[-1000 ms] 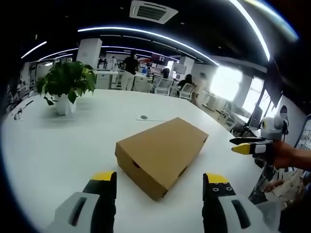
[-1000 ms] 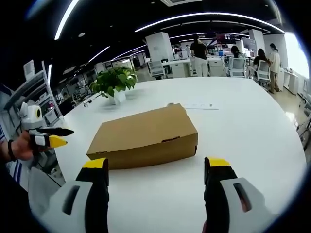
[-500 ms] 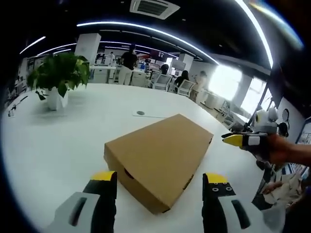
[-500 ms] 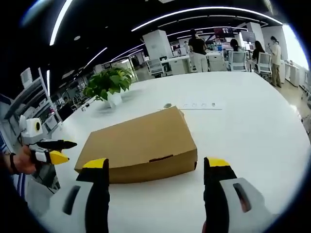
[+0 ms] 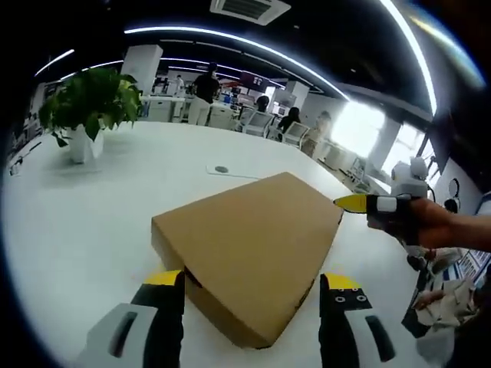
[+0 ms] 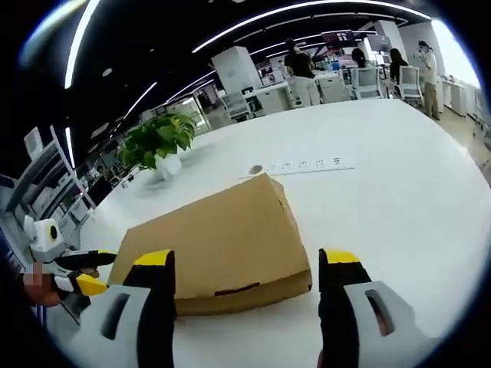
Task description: Operate the shoe box by opening the lid, removing the specified soft item, and placing it in the target area until the item is outside and the box remains undamaged.
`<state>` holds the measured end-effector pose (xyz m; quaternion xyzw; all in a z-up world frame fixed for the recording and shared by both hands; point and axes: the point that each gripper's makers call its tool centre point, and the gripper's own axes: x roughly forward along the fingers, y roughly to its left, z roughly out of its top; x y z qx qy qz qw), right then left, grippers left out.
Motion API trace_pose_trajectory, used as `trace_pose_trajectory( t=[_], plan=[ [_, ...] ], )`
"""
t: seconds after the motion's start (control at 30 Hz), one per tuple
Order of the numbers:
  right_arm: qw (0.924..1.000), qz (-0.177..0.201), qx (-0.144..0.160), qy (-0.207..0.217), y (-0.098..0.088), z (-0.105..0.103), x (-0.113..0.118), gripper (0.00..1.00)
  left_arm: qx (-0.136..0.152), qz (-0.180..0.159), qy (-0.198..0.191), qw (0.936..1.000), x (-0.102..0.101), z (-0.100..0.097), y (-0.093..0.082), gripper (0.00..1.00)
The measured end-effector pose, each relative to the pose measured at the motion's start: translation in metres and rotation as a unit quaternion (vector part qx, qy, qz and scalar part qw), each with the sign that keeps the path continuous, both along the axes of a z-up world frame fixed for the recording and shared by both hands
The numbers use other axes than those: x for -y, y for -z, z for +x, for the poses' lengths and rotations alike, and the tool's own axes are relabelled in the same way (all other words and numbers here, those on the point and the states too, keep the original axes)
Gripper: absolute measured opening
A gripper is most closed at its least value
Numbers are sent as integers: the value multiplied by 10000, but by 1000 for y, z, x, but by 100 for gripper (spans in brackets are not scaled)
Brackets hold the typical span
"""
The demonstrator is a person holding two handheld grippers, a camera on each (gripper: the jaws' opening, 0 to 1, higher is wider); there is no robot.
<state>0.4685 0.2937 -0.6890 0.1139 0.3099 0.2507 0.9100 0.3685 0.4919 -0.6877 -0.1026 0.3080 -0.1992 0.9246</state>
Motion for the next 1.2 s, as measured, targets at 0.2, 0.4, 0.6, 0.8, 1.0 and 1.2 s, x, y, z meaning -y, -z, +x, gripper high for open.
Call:
trace_pose_trajectory(
  t=[0.2,0.4,0.6,0.8,1.0,1.2],
  plan=[
    [10000,-4,-76,-54,8,8,-5,71,-54,-14,-66,10000,-3,3,6,72],
    [9999,-52,-119,-59,14,12,-8,69,-100,116,-35,9999,-5,7,14,71],
    [9997,-206,-93,-56,17,13,-3,61,-106,307,-8,9995,-9,7,17,66],
    [9992,-381,-40,-68,20,14,0,54,-87,235,-135,9996,-11,7,16,62],
    [9992,-404,51,-48,20,10,-3,54,-90,223,-128,9996,-14,6,14,60],
    [9992,-388,89,-61,19,-4,-14,53,-85,211,-199,9995,-28,2,12,59]
  ],
)
